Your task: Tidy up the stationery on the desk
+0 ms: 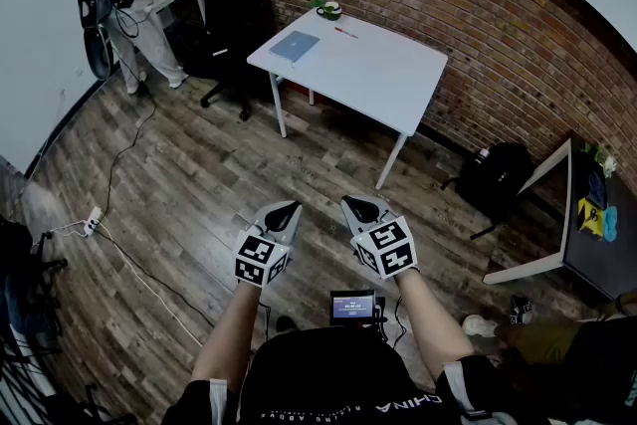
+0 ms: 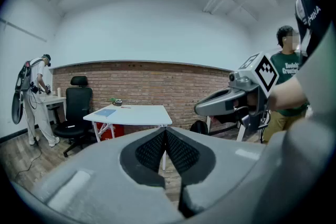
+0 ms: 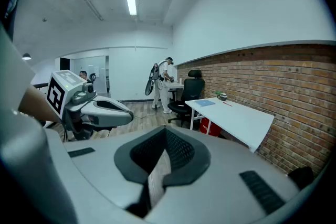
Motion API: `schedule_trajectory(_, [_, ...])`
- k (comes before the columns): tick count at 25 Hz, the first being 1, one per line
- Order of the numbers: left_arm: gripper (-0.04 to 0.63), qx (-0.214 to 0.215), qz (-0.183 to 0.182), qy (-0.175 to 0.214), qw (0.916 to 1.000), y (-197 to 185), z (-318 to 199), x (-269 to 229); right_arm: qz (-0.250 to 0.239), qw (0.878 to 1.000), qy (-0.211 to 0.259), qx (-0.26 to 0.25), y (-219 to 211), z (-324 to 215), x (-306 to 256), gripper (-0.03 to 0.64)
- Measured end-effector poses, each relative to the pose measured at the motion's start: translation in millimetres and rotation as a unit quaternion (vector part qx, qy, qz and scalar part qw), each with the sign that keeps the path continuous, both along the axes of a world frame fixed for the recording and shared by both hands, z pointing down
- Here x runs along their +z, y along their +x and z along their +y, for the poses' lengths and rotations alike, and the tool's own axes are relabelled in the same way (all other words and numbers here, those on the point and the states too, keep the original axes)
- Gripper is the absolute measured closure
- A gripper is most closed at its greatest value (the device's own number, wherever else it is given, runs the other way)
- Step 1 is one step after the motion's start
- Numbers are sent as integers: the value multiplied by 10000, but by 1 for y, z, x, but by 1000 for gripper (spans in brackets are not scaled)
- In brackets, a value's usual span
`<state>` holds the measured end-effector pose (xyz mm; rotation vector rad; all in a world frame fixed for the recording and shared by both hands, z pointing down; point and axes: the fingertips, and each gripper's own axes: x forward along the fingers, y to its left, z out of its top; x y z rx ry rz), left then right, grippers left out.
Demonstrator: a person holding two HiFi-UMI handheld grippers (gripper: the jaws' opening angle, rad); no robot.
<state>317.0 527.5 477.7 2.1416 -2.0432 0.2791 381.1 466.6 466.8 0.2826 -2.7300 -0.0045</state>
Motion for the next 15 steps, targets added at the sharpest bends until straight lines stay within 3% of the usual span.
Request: schedule_trajectory(15, [591,2,7,-37,10000,-3,-3,5,-37,9999,-118,26,1,-6,6,609])
